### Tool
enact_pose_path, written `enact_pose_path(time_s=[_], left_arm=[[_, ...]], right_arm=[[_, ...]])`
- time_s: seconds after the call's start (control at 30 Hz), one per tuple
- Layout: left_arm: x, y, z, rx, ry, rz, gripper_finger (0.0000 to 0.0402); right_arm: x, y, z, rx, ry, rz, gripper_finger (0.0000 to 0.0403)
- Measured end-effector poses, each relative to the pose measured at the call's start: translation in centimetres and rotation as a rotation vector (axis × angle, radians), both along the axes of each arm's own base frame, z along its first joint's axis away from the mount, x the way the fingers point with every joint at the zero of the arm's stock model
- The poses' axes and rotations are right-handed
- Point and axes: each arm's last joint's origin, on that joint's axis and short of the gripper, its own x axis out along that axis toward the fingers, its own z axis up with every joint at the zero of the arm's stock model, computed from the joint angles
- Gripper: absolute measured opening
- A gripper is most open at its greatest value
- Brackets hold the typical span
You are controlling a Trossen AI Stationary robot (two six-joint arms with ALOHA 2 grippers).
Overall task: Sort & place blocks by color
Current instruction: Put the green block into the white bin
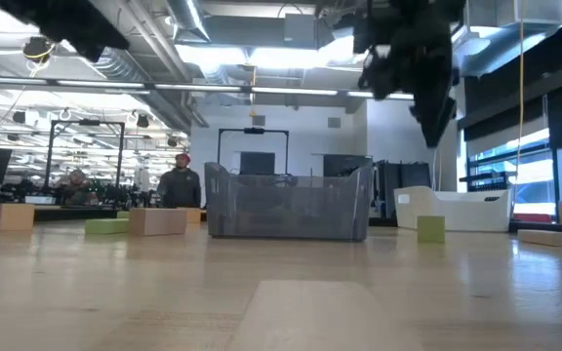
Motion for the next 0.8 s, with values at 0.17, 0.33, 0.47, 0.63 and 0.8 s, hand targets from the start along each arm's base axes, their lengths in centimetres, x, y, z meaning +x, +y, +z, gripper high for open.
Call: enact_pose_path(time_s=[0.17,0.33,0.47,0.63,0.8], left_arm=[[1.0,0.0,1.6,0.003,0.104,0.0,0.0],[1.5,0.0,3.0,0.005,0.134,-0.001,0.0],[1.6,0.0,3.8,0.005,0.12,-0.001,0.0],[1.6,0.0,3.8,0.005,0.116,-0.001,0.0],[1.6,0.0,3.8,0.005,0.117,-0.001,0.0]], right_arm=[[1.4,0.1,-2.5,0.013,0.084,-0.013,0.0157],[2.3,0.3,-4.6,0.021,0.147,0.027,0.0156],[3.0,0.3,-6.0,0.019,0.148,0.109,0.0156],[3.6,0.2,-7.3,0.018,0.152,0.161,0.0156],[3.8,0.2,-8.0,0.024,0.177,0.16,0.0156]])
